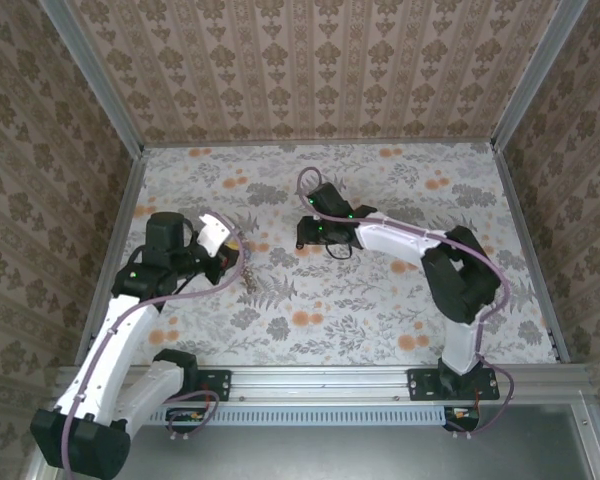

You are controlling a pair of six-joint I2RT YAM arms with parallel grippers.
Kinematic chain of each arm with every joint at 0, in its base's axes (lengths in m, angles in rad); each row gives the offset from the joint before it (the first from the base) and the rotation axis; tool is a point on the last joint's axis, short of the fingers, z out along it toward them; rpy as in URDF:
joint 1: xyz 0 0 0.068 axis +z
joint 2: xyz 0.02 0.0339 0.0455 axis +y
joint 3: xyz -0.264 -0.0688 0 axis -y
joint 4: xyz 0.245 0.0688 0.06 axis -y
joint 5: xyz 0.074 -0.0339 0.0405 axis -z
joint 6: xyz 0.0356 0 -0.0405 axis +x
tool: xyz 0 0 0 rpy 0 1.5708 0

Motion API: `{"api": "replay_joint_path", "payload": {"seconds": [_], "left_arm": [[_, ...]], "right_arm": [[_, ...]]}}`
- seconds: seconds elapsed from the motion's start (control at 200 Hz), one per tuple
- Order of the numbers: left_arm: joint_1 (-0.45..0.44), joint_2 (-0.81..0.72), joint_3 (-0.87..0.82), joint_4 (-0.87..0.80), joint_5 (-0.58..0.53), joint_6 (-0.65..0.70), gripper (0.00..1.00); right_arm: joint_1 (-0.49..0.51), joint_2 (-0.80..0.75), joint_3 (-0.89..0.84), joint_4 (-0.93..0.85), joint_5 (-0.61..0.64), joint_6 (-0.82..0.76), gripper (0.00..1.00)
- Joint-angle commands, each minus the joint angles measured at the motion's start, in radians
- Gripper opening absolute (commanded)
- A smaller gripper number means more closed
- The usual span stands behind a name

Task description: Put the keys on the keyring

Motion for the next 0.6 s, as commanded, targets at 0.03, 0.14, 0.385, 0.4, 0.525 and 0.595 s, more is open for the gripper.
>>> {"api": "replay_joint_path", "payload": {"seconds": [0.03, 0.14, 0.385, 0.4, 0.525, 0.595], "left_arm": [[0.021, 0.004, -0.022, 0.104, 0.106, -0.085, 0.0], [0.018, 0.014, -0.039, 0.113, 0.143, -0.115, 0.0], [0.021, 0.008, -0.042, 0.101, 0.091, -0.123, 0.0], [0.021, 0.009, -0.042, 0.102, 0.092, -0.125, 0.0], [0.021, 0.01, -0.042, 0.094, 0.08, -0.123, 0.0], [0.021, 0.01, -0.045, 0.093, 0.079, -0.121, 0.0]], "right_arm": [[0.006, 0.102, 0.146, -0.169, 0.088, 0.147, 0.31], [0.015, 0.169, 0.216, -0.228, 0.168, 0.196, 0.31], [0.011, 0.276, 0.342, -0.307, 0.2, 0.181, 0.28], [0.012, 0.279, 0.344, -0.307, 0.201, 0.184, 0.28], [0.012, 0.295, 0.344, -0.302, 0.19, 0.207, 0.27], [0.012, 0.305, 0.346, -0.295, 0.186, 0.211, 0.28]]}}
